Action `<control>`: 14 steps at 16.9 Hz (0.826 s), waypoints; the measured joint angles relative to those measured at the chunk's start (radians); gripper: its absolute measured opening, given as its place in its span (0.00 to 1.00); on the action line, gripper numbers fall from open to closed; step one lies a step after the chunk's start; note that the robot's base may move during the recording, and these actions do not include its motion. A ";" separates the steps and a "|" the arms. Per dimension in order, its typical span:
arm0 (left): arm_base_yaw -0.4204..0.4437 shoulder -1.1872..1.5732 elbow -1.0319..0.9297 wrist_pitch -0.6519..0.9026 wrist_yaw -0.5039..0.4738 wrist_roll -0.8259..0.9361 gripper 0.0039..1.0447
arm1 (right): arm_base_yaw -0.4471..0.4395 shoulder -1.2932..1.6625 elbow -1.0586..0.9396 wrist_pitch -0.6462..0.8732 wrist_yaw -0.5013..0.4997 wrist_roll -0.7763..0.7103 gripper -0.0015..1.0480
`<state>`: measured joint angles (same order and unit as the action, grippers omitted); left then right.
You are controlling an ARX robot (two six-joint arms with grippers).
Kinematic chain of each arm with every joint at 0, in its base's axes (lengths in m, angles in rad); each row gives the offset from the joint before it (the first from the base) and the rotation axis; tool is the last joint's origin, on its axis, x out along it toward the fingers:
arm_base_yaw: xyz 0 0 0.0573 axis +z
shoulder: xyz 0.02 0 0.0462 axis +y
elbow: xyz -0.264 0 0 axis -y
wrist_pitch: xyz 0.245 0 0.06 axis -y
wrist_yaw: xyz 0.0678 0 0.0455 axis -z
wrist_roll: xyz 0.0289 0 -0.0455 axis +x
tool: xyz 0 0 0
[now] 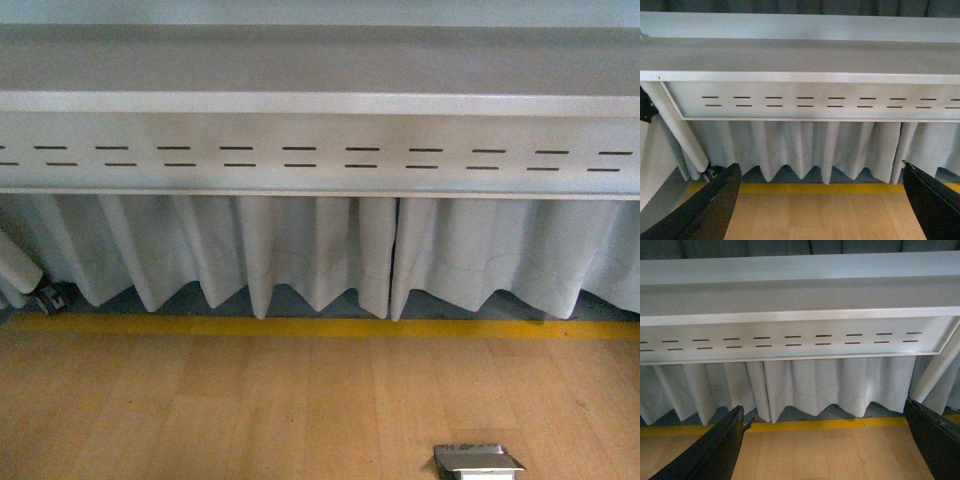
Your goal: Open oven
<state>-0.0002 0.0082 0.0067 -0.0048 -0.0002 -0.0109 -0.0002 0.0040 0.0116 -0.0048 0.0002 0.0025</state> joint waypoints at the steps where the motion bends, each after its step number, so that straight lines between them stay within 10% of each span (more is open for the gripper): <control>1: 0.000 0.000 0.000 0.000 0.000 0.000 0.94 | 0.000 0.000 0.000 0.000 0.000 0.000 0.94; 14: 0.000 0.000 0.000 0.000 0.000 0.000 0.94 | 0.000 0.000 0.000 0.000 0.000 0.000 0.94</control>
<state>-0.0002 0.0082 0.0067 -0.0048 -0.0002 -0.0109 -0.0002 0.0040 0.0116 -0.0048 0.0002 0.0025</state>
